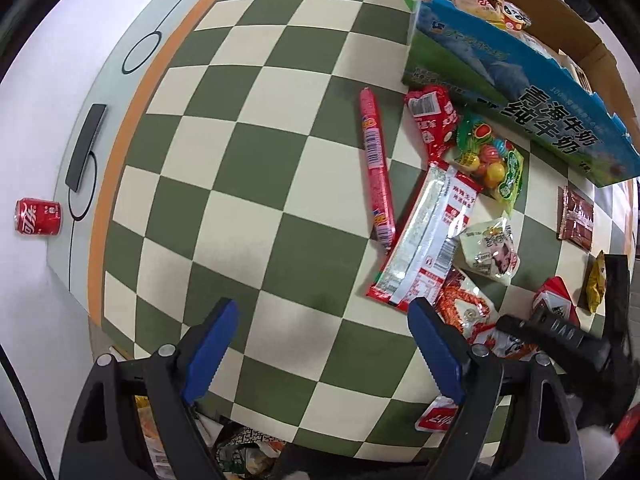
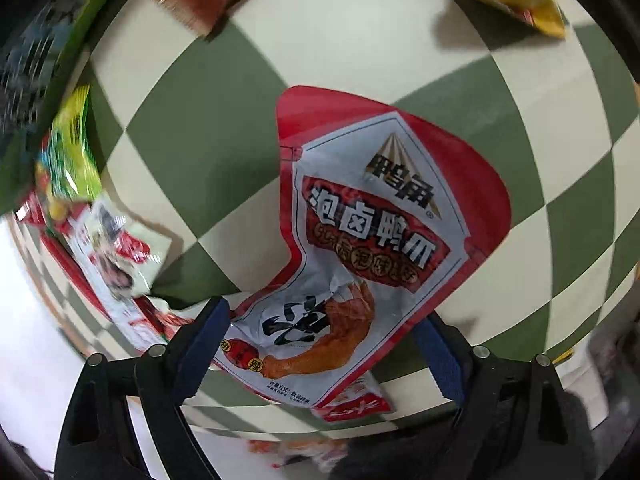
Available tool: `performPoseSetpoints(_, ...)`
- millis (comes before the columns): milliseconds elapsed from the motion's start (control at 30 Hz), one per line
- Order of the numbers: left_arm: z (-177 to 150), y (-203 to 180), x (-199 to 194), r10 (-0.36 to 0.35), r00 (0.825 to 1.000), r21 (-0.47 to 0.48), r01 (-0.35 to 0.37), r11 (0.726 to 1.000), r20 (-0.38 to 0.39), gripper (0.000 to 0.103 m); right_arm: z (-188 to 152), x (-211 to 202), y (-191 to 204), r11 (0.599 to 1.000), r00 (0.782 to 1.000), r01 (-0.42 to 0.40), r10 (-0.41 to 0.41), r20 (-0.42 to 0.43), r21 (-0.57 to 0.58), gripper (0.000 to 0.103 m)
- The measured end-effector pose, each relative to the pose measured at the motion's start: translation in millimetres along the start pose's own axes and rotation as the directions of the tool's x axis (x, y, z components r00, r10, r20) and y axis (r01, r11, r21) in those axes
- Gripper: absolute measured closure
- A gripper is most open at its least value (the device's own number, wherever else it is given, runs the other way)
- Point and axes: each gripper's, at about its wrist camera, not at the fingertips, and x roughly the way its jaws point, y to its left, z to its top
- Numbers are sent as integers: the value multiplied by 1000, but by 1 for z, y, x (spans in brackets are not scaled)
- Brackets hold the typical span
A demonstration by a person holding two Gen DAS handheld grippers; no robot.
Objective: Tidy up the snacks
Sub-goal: 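Grasp the red duck-feet packet with right tool while left tool grasps yellow panda chip bag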
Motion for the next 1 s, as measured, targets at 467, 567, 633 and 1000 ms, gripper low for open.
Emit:
performPoseSetpoints(467, -2, -70, 8, -40, 999, 157, 45, 987, -31, 16, 4, -33, -30, 927, 970, 197, -138, 198, -319, 22)
performPoseSetpoints(567, -7, -87, 9, -45, 998, 196, 52, 979, -42, 16, 4, -36, -40, 920, 966, 206, -137, 220, -334, 22)
performPoseSetpoints(633, -10, -102, 7, -41, 998, 229, 50, 972, -44, 16, 1, -37, -46, 924, 968, 187, -117, 222, -332, 23)
performPoseSetpoints(1000, -2, -248, -16, -178, 975, 417, 219, 882, -135, 16, 11, -72, -138, 972, 964, 29, 35, 265, -232, 24)
